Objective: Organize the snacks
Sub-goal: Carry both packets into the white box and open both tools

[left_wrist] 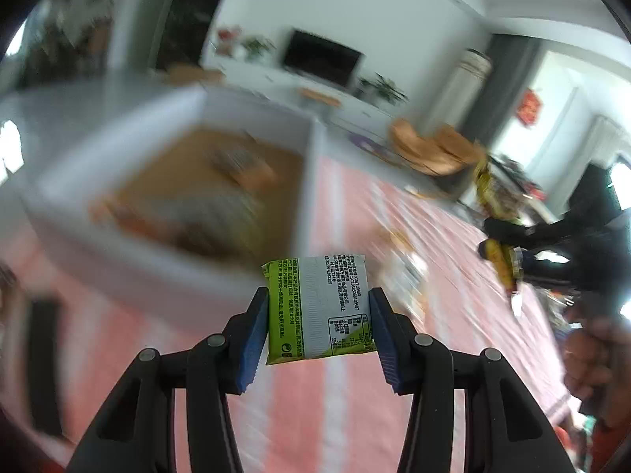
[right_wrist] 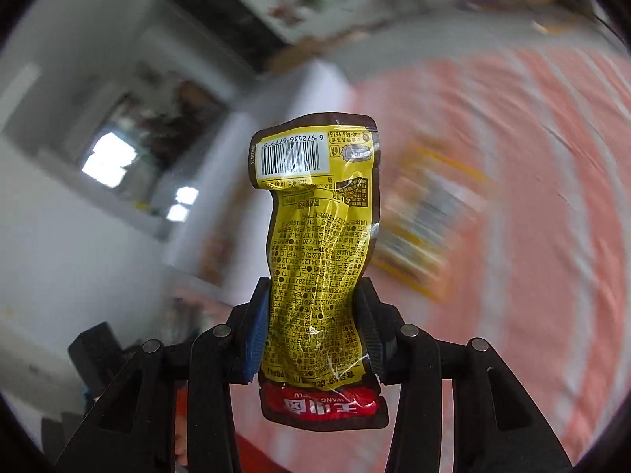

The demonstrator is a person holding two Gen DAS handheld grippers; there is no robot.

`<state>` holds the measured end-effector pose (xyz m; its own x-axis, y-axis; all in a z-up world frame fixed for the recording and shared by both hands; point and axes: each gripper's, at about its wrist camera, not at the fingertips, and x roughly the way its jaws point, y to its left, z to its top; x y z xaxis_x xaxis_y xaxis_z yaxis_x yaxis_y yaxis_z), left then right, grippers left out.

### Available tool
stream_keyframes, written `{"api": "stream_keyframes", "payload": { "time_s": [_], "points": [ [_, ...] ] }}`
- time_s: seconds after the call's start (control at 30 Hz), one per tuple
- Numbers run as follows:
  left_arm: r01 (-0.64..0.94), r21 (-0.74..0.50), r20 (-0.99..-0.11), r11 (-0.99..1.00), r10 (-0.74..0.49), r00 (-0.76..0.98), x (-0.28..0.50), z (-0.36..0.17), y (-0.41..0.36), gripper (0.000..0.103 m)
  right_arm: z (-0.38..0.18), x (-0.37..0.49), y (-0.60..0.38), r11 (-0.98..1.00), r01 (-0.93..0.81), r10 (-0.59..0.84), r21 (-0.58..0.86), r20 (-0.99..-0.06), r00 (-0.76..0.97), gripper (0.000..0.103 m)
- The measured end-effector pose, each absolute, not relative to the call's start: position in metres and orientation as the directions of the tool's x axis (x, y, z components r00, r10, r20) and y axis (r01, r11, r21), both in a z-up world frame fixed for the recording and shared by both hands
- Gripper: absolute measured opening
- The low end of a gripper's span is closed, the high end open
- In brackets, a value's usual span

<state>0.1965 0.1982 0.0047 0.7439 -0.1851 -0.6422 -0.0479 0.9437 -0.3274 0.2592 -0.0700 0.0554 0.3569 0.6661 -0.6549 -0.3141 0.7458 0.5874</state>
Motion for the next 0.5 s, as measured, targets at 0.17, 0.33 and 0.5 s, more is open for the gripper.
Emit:
{"api": "stream_keyframes", "payload": {
  "time_s": [0.17,0.33,0.5],
  "points": [
    [-0.237,-0.167,-0.689,0.957,0.058,0.723,0.26,0.026,0.271,0.084,0.095,0.304,0.055,0.662,-0.477,0.745,0.578,-0.576,0.336,0.079],
    [-0.311,-0.119,-0.736,0.943,0.127,0.665,0.25,0.006,0.293,0.096,0.082,0.312,0.111,0.724,-0.502,0.669,0.473,-0.659,0.344,0.086],
    [-0.151,-0.158,-0.715,0.976,-0.008,0.699,0.186,-0.012,0.229,0.096,0.033,0.257,0.008,0.816,-0.502,0.545,0.286,-0.67,0.504,0.086]
  ]
}}
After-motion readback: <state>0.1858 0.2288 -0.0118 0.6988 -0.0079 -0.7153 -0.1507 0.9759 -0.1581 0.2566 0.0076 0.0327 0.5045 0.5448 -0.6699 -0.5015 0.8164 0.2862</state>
